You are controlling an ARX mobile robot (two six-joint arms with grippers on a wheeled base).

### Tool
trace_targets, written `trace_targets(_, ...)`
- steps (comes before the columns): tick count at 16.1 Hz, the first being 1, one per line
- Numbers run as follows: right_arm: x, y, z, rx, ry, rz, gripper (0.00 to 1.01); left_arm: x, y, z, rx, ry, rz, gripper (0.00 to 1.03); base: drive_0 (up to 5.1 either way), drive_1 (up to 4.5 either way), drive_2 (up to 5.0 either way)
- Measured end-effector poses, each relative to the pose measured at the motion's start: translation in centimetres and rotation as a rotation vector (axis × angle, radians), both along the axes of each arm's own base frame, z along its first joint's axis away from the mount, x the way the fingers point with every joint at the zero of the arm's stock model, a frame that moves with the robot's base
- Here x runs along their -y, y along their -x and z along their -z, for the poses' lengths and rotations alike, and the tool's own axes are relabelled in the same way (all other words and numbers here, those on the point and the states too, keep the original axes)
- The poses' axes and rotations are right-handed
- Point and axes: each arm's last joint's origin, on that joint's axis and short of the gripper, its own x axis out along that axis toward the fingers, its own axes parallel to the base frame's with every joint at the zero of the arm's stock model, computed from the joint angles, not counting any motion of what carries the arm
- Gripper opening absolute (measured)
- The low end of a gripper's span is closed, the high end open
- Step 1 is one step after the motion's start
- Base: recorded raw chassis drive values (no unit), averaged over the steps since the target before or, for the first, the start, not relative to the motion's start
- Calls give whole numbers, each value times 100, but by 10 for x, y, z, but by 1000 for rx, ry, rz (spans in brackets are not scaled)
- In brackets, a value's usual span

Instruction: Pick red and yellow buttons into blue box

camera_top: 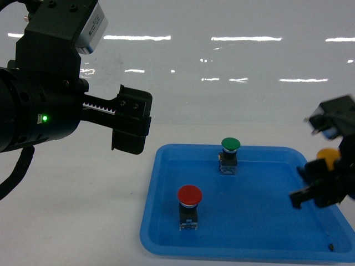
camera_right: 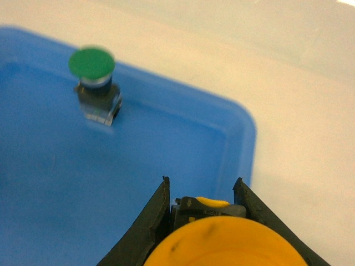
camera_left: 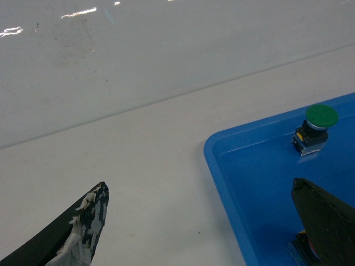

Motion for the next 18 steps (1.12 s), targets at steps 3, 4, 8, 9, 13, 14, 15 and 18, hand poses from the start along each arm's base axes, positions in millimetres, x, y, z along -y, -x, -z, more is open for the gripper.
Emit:
trace_targets(3, 19, 22, -43, 177, -65, 60, 29, 0, 0, 0, 0, 0, 0, 98, 0, 0, 0)
trace_targets(4, 22, 32, -52, 215, -79, 73, 29, 0, 0, 0, 0, 0, 1, 98, 0, 0, 0)
trace_targets(8, 31, 96, -78, 339, -85, 124, 29, 0, 0, 0, 0, 0, 0, 98, 0, 0, 0)
trace_targets(9, 30, 114, -78, 338, -79, 133, 29, 0, 0, 0, 0, 0, 0, 98, 0, 0, 0)
trace_targets(13, 33, 168, -76, 337, -46, 157, 29, 0, 0, 0, 0, 0, 0, 98, 0, 0, 0)
trace_targets(14, 34, 182, -79, 337, -42, 154, 29, 0, 0, 0, 0, 0, 0, 98, 0, 0, 0)
trace_targets(15, 35, 192, -80, 333, -37, 140, 29, 0, 0, 0, 0, 0, 0, 98, 0, 0, 0)
trace_targets(18, 37, 221, -81, 342, -23, 121, 29, 0, 0, 0, 0, 0, 0, 98, 0, 0, 0)
